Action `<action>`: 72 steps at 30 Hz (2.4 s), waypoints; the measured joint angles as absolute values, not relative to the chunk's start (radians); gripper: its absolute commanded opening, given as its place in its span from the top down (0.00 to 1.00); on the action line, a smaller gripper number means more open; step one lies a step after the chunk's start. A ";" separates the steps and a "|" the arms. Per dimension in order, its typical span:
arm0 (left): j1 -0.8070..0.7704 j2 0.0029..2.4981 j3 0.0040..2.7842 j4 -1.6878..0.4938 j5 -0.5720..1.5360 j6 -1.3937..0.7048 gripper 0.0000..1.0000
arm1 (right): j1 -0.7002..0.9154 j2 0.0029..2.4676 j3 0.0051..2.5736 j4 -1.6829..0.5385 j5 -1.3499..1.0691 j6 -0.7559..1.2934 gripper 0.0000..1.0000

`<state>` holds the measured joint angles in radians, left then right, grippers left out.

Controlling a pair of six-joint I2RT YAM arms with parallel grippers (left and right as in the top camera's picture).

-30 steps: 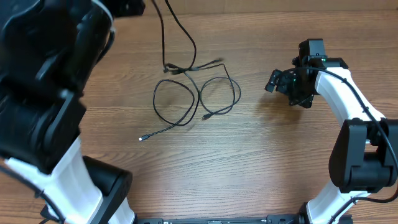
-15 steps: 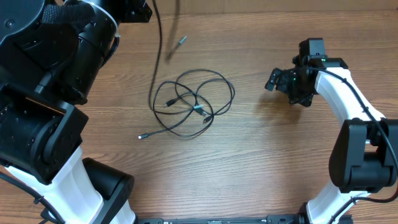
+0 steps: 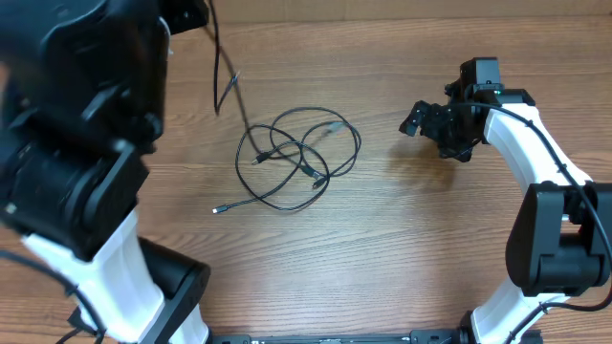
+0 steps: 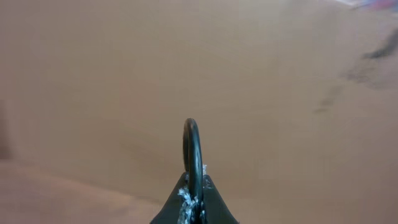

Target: Untangle cables

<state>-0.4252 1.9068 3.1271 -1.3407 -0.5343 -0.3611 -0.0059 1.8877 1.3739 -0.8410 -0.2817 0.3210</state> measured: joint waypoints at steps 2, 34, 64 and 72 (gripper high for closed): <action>-0.423 1.931 3.121 -1.365 -0.591 -0.359 0.92 | -0.006 1.888 1.374 -0.841 -0.282 0.322 0.00; 0.500 2.201 3.114 -1.497 0.192 -0.519 0.96 | -0.006 1.888 1.374 -0.841 -0.284 0.321 0.00; 0.632 2.337 3.103 -1.139 0.621 -0.655 0.96 | -0.006 1.888 1.374 -0.839 -0.284 0.321 0.00; 0.608 2.339 2.917 -1.489 0.088 -0.534 0.96 | -0.006 1.888 1.374 -0.841 -0.285 0.321 0.00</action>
<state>0.6083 2.3390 2.9166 -1.4891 0.0879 -0.5339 -0.0059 1.8877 1.3739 -0.8410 -0.2848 0.3210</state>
